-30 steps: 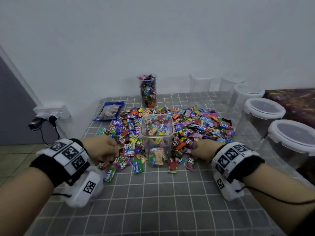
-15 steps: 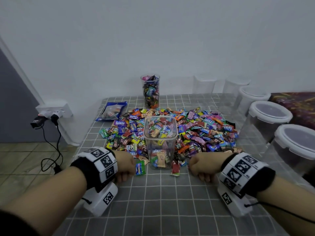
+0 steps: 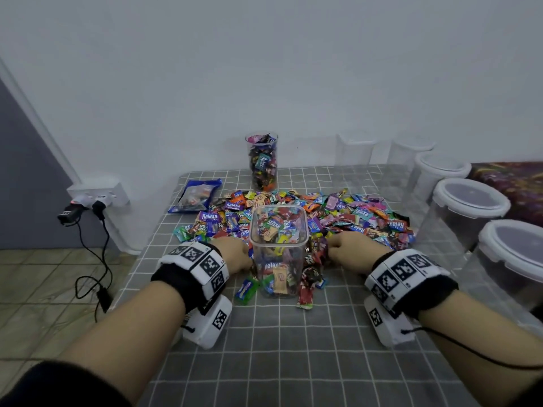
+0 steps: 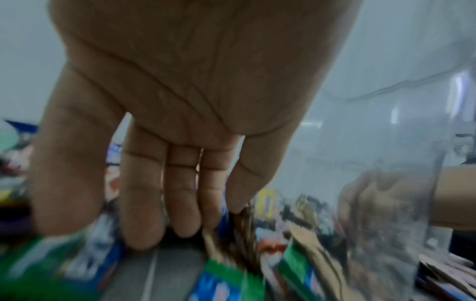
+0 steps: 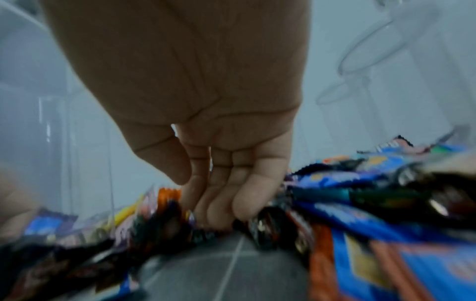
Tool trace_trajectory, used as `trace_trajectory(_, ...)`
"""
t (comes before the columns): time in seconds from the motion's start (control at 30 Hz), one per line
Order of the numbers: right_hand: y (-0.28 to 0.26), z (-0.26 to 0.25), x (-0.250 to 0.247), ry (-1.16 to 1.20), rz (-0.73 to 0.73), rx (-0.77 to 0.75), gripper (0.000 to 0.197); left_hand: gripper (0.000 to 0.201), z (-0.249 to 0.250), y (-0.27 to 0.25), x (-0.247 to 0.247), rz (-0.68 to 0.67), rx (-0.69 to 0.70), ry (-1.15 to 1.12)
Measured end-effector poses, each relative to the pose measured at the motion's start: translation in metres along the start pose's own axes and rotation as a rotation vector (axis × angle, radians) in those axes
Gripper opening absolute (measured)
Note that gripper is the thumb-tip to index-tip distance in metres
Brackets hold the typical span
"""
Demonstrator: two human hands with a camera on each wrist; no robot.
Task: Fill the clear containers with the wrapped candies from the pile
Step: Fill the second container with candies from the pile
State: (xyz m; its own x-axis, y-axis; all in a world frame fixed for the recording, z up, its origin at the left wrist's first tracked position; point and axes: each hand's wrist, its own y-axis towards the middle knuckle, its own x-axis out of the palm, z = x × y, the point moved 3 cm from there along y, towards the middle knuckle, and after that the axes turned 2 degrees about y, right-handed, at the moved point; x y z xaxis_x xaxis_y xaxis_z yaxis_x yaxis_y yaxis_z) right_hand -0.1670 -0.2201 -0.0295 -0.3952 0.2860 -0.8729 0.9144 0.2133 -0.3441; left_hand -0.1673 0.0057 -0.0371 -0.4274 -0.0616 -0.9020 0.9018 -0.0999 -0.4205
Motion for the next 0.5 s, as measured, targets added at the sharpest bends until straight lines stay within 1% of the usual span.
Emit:
trace_trajectory(0.07, -0.004, -0.001, -0.008, -0.044, 0.115, -0.014, 0.015, 0.027, -0.006, 0.0, -0.01, 0.134, -0.017, 0.048)
trace_trajectory(0.13, -0.006, -0.003, -0.013, -0.085, 0.256, -0.034, 0.014, 0.027, -0.009, -0.001, -0.017, 0.28, -0.041, 0.023)
trace_trajectory(0.2, -0.004, -0.007, -0.011, -0.09, 0.327, -0.048, 0.019, 0.037, -0.009, 0.004, -0.017, 0.369, -0.017, -0.013)
trace_trajectory(0.27, 0.001, -0.008, -0.005, -0.1, 0.316, -0.048, 0.039, 0.055, -0.006, 0.007, -0.012, 0.364, 0.021, -0.048)
trace_trajectory(0.37, 0.01, -0.007, 0.007, -0.148, 0.242, -0.056, 0.068, 0.09, -0.006, 0.018, 0.001, 0.284, 0.019, -0.077)
trace_trajectory(0.43, 0.015, -0.007, 0.014, -0.194, 0.186, -0.058, 0.08, 0.108, -0.01, 0.026, 0.009, 0.242, 0.004, -0.06)
trace_trajectory(0.5, 0.019, -0.007, 0.019, -0.234, 0.134, -0.049, 0.087, 0.118, -0.012, 0.03, 0.017, 0.185, -0.028, -0.025)
